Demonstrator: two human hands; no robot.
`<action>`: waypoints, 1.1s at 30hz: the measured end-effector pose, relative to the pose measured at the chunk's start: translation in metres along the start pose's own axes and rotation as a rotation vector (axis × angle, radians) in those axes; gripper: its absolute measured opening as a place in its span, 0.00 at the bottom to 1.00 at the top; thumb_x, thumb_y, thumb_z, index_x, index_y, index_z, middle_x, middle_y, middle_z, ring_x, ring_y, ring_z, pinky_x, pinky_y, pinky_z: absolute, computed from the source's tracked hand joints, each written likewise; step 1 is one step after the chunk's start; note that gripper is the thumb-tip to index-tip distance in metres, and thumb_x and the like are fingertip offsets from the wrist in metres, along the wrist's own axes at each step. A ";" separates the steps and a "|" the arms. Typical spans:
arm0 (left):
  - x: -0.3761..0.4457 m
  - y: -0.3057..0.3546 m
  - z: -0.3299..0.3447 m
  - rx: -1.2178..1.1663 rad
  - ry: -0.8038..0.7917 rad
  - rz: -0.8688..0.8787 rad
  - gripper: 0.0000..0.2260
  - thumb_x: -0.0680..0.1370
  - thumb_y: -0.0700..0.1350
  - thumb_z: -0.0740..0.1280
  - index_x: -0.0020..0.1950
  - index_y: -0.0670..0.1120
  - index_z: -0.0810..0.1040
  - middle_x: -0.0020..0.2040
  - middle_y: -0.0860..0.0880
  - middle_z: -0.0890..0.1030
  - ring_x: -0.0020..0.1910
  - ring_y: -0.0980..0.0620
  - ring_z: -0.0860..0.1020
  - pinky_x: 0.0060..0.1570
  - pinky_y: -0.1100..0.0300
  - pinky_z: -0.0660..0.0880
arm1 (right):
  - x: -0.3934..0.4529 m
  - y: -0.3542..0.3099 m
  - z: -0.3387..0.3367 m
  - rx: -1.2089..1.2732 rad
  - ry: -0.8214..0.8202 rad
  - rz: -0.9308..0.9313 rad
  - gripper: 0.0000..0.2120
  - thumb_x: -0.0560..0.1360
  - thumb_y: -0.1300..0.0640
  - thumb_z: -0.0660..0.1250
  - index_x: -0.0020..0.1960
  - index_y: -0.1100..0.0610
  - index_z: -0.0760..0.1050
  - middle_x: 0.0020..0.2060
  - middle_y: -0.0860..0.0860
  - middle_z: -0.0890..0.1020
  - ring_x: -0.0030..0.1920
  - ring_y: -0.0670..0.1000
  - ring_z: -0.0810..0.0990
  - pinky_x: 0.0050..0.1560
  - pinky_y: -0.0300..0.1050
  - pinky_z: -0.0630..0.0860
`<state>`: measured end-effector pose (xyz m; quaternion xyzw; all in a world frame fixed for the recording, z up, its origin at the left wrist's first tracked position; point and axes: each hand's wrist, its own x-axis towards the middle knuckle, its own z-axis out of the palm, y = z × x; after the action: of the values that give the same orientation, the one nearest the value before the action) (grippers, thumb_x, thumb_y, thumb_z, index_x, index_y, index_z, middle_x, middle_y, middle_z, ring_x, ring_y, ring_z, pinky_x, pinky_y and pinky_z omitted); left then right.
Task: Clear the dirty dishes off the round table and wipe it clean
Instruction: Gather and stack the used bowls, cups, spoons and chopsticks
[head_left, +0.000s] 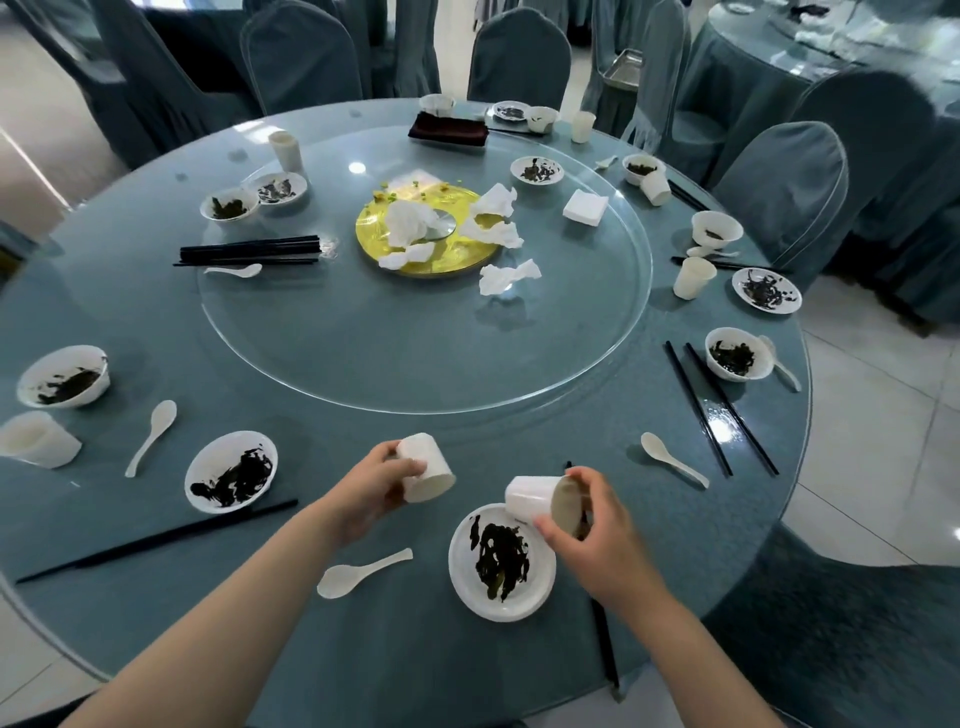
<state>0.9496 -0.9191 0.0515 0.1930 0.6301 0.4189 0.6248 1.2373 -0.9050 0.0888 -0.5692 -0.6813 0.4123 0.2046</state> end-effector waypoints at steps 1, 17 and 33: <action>-0.007 -0.002 0.006 -0.087 -0.025 -0.001 0.29 0.66 0.47 0.72 0.66 0.44 0.70 0.61 0.42 0.79 0.50 0.48 0.81 0.50 0.56 0.78 | -0.002 -0.006 0.004 0.033 -0.015 -0.009 0.26 0.71 0.47 0.74 0.63 0.44 0.66 0.55 0.39 0.74 0.54 0.41 0.75 0.53 0.34 0.74; -0.061 -0.030 0.038 -0.242 -0.322 0.029 0.24 0.75 0.48 0.70 0.70 0.43 0.72 0.66 0.38 0.76 0.66 0.39 0.74 0.65 0.51 0.73 | -0.004 -0.024 0.046 0.041 -0.138 -0.144 0.32 0.67 0.39 0.73 0.67 0.44 0.67 0.55 0.38 0.78 0.55 0.39 0.78 0.53 0.34 0.77; -0.071 -0.033 0.043 -0.086 -0.224 -0.106 0.27 0.74 0.63 0.67 0.64 0.46 0.76 0.52 0.42 0.82 0.49 0.48 0.81 0.54 0.52 0.78 | 0.017 -0.035 0.021 -0.095 -0.366 -0.342 0.34 0.67 0.42 0.76 0.70 0.43 0.67 0.57 0.38 0.77 0.56 0.41 0.78 0.59 0.40 0.75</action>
<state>1.0098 -0.9805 0.0763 0.1780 0.5471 0.3879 0.7201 1.1961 -0.8958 0.1014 -0.3704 -0.8119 0.4356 0.1178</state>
